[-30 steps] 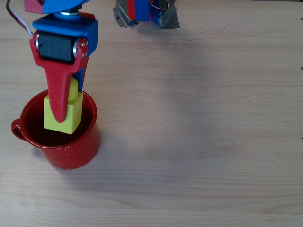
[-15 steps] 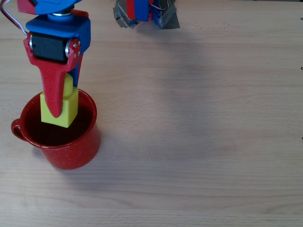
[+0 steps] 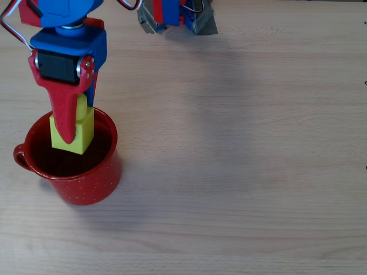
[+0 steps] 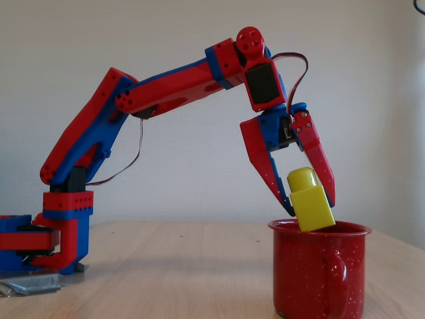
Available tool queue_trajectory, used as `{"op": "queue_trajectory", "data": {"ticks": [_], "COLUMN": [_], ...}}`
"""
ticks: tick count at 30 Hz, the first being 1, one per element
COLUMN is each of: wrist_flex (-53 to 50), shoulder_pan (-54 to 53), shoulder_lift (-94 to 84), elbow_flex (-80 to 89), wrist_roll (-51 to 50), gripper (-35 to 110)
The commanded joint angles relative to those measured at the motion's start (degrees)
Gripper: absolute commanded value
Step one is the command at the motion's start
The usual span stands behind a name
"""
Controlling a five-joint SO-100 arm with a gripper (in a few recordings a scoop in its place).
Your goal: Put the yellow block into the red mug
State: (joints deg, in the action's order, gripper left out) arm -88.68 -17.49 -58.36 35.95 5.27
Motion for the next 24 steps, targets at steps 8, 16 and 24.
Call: {"op": "queue_trajectory", "data": {"ticks": [8, 16, 24], "wrist_flex": [0.97, 2.46, 2.81], "shoulder_pan": [-1.23, -1.49, -1.67], "shoulder_lift": [-4.04, -4.39, -5.54], "elbow_flex": [0.79, 0.79, 0.79], "wrist_roll": [2.64, 3.08, 3.08], "gripper": [21, 39, 35]}}
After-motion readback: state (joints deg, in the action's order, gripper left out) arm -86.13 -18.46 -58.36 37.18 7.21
